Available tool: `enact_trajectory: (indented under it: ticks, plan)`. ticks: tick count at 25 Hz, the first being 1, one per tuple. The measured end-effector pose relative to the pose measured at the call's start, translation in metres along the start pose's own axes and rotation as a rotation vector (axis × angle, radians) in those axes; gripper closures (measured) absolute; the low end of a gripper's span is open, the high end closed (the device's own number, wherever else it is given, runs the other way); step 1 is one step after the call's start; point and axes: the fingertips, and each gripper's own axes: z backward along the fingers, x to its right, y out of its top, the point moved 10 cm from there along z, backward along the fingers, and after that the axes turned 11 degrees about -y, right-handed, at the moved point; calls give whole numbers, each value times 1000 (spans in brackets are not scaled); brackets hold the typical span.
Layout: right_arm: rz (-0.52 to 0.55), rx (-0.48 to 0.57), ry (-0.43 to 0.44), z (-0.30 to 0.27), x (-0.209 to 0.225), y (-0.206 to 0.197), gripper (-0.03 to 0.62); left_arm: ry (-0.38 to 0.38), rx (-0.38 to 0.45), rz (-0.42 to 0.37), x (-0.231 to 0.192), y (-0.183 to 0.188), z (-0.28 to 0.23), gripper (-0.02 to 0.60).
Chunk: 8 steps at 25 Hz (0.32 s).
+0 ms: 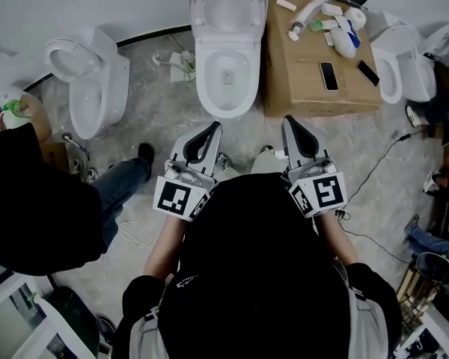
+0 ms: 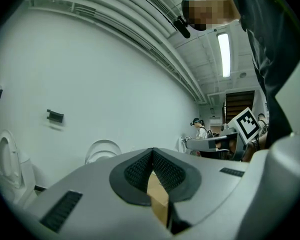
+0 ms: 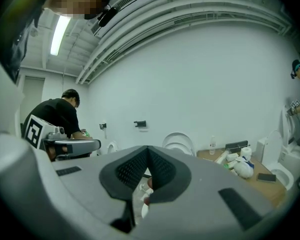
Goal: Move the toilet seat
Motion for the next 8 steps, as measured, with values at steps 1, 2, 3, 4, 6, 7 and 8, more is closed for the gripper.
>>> enact_trajectory:
  ticks: [1,2,3,4,6,7,8]
  plan:
    - [-1,1,2,2,3,-1,582,3,-2,-3,4,-1,-2,572]
    - [-2,2,3,4,7,-1,582,9,-7,0,8,-2,-4,572]
    - [-3,3,4,6,11,-2,582,16,-13,6,11,-3,-7,572]
    - [-5,5,5,7,16,-2,582,24,-17,11,14,-4,-12,572]
    - [-6,10,9,9,27,0,582,37,-17,12,19,-5,-22,572]
    - [-4,12,13,11,33,1,582,43,-14,13,22,-4,-28,572]
    - [-1,14,17,12,39,2,582,48,-11,14,25,-4,-33,572]
